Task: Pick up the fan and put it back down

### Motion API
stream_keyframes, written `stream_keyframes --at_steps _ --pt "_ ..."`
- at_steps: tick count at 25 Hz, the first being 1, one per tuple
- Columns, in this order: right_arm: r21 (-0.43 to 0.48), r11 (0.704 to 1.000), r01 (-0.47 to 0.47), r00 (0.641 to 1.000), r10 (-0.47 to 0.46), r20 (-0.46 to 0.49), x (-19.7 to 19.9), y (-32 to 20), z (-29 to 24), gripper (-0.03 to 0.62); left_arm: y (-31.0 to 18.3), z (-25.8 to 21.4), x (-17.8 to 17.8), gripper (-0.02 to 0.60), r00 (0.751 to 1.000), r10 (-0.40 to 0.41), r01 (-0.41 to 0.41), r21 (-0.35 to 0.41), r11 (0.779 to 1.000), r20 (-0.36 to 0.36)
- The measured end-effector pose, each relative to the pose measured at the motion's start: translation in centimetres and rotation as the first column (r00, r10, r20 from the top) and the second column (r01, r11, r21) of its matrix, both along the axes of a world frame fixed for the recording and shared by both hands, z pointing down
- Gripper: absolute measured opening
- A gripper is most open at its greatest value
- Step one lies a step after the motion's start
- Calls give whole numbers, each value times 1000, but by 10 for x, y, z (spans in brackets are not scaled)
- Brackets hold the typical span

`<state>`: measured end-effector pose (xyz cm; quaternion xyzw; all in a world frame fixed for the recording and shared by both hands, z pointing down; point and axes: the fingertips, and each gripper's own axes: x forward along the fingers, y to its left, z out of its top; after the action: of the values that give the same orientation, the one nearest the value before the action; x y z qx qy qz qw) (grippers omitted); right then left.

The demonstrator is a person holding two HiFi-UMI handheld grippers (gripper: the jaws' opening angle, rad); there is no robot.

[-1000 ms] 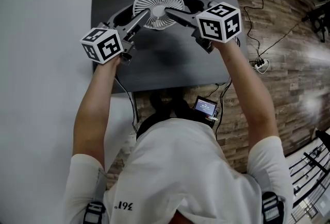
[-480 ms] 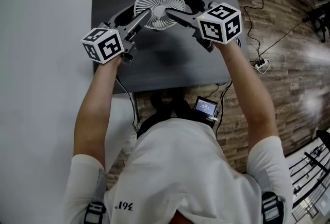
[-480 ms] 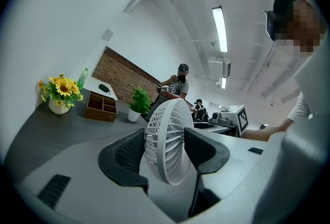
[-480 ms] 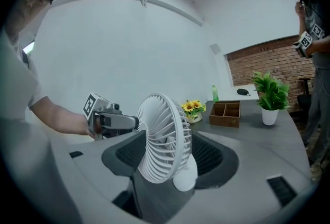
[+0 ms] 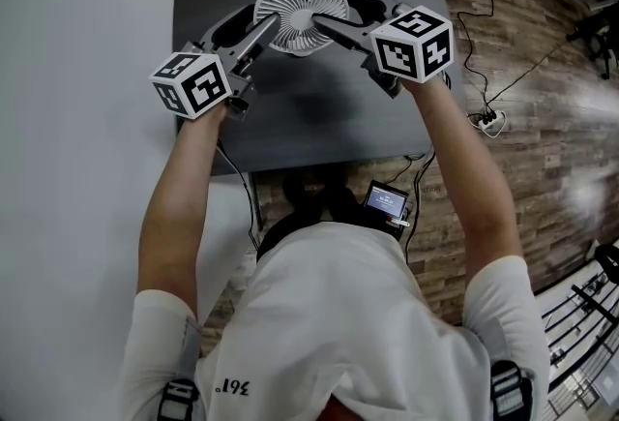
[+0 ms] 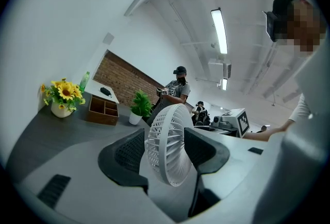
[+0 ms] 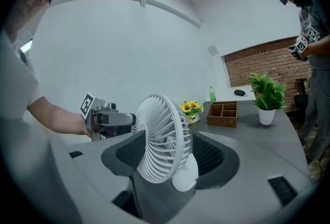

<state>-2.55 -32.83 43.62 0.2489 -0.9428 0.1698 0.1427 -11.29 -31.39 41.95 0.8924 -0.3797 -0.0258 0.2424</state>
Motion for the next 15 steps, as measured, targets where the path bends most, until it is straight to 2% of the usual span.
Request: stream_keyframes --at_steps 15 --pt "-14 996 -90 995 90 35 6 -7 -3 276 7 -3 -8 245 1000 -21 21 1 1000 -16"
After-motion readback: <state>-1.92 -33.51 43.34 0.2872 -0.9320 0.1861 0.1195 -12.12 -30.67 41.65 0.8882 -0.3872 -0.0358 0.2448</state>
